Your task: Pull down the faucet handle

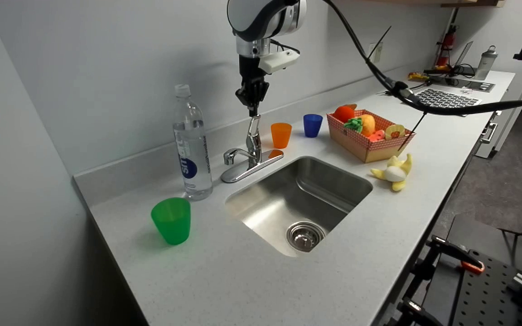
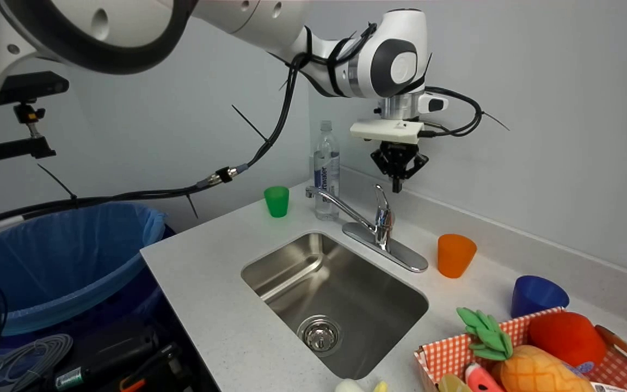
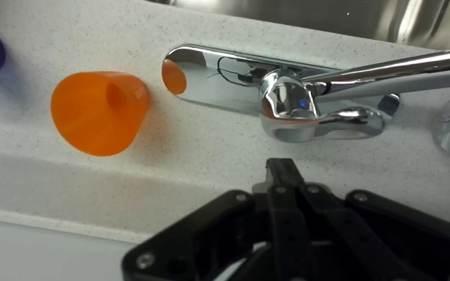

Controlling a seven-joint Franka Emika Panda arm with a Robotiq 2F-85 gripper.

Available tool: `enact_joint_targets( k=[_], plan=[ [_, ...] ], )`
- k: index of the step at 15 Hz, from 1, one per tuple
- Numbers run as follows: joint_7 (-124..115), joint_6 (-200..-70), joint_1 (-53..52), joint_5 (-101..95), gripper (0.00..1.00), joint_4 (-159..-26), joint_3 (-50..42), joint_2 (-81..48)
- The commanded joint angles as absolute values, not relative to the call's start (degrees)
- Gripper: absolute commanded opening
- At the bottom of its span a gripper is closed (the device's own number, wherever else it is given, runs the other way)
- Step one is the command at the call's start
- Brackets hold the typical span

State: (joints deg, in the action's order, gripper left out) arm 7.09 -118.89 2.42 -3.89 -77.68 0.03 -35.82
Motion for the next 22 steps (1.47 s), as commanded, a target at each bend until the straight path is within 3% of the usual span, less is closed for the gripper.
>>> enact_joint_targets(
  k=[1,13,22],
  plan=[
    [0.41,-116.3,1.08,-3.11,0.0,-76.68,-0.89,-36.33],
    [-0.33,-115.38,0.65,-3.08,0.0,-82.06,-0.13,-32.47],
    [2.55,-115.5,1.06,-5.03,0.0,-96.04,-1.01,-23.22]
  ],
)
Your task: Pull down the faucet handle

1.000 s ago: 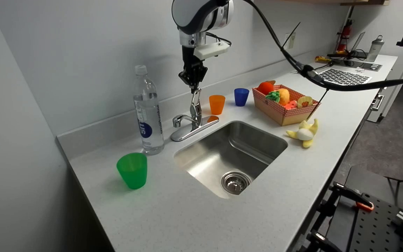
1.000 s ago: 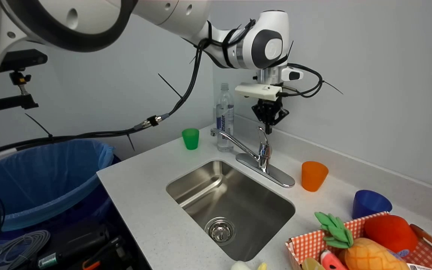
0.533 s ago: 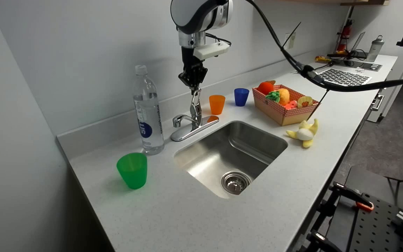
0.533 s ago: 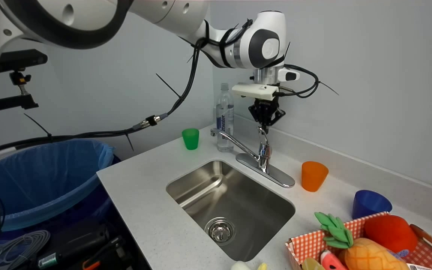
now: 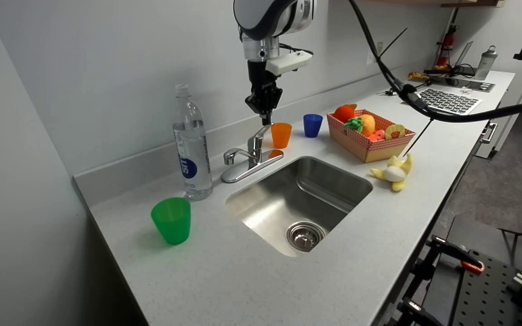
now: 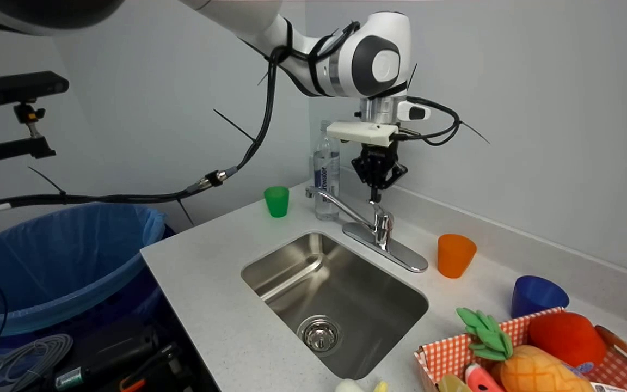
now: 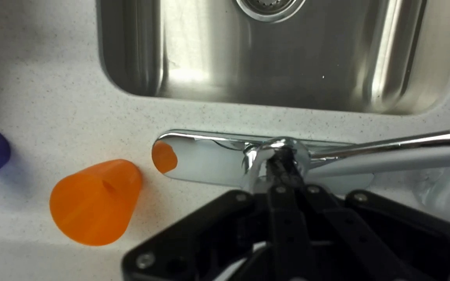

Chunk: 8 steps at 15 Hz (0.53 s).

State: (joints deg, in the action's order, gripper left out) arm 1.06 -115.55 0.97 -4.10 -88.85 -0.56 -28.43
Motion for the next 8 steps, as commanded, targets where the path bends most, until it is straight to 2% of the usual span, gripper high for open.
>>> enact_joint_targets(
  k=[1,8],
  plan=[
    [2.79,-115.58,1.05,-5.33,0.0,-97.8,-1.15,-22.34],
    [3.61,-116.18,1.12,-7.16,0.0,-105.71,-1.5,-18.22]
  ],
)
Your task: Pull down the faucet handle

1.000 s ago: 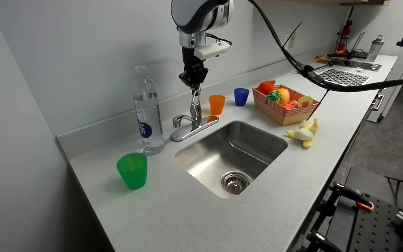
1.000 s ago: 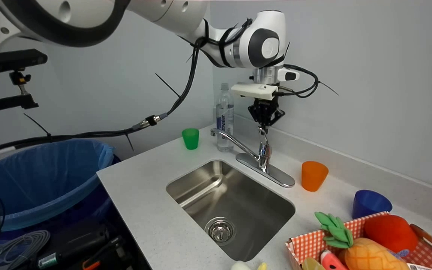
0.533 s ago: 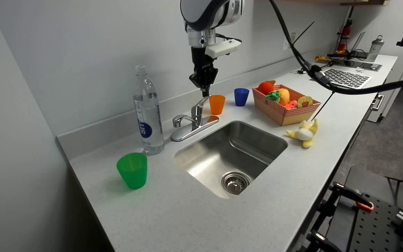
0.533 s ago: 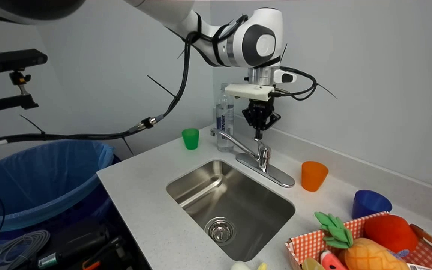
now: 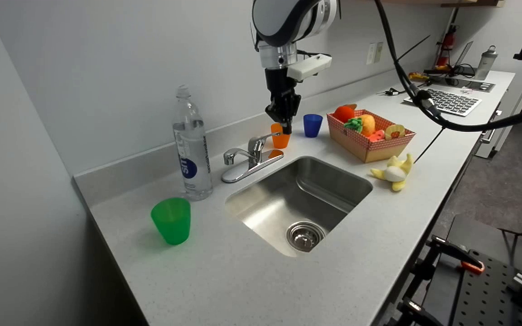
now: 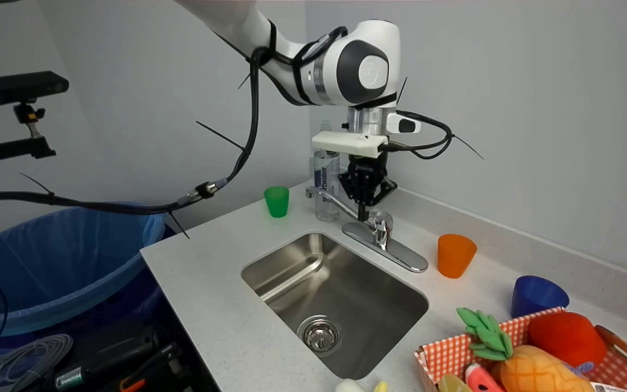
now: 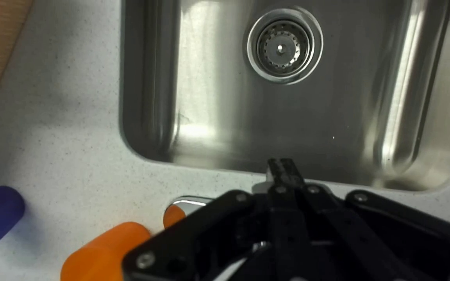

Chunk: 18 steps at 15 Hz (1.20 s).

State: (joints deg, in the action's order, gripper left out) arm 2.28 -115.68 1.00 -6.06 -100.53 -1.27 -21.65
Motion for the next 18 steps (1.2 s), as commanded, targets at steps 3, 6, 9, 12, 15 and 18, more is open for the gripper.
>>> enact_joint_targets(
  k=[3,6,9,12,15,18],
  plan=[
    [4.8,-115.93,1.58,-6.39,0.0,-106.72,-1.25,-17.48],
    [7.53,-117.39,2.18,-5.57,0.0,-105.83,-1.01,-15.69],
    [9.58,-118.51,2.86,-3.96,0.0,-103.37,-0.96,-14.46],
    [10.74,-117.97,3.09,-2.66,0.0,-100.87,-0.88,-15.71],
    [11.02,-119.41,2.8,-2.47,0.0,-101.79,-0.66,-17.09],
    [11.4,-123.2,2.57,-3.25,0.0,-103.09,-0.2,-19.09]
  ],
)
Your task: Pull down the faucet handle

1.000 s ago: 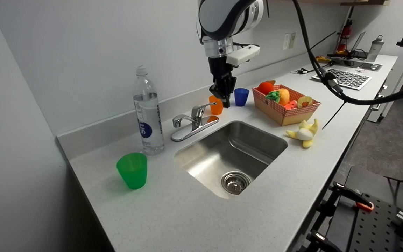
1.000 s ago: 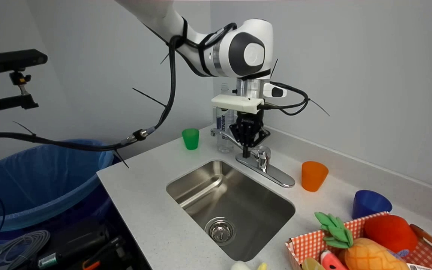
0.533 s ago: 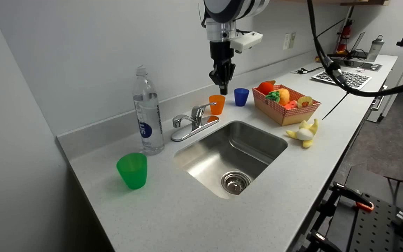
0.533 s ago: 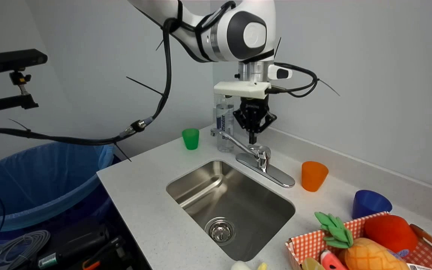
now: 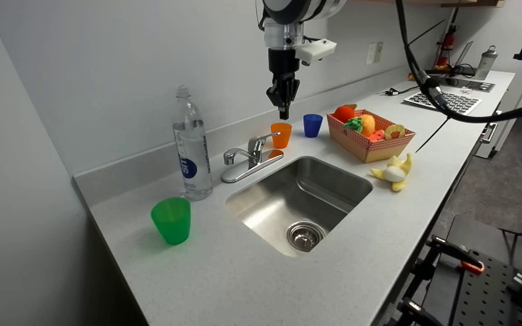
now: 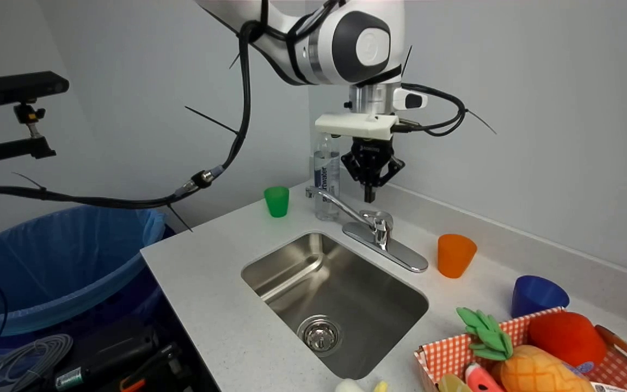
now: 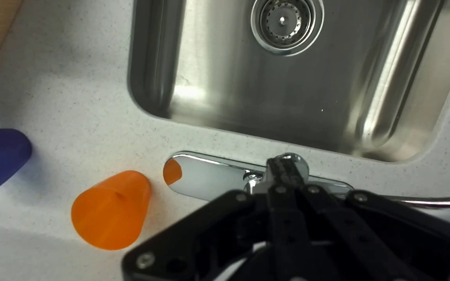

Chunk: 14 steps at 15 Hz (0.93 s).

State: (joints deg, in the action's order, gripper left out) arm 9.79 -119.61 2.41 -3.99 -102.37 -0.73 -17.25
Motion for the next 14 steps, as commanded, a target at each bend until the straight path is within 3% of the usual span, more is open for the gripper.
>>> enact_joint_targets(
  k=[1,14],
  plan=[
    [11.5,-124.28,2.54,-3.47,0.0,-103.13,-0.08,-19.9],
    [14.53,-126.95,1.84,-5.76,0.0,-107.07,0.61,-20.87]
  ],
)
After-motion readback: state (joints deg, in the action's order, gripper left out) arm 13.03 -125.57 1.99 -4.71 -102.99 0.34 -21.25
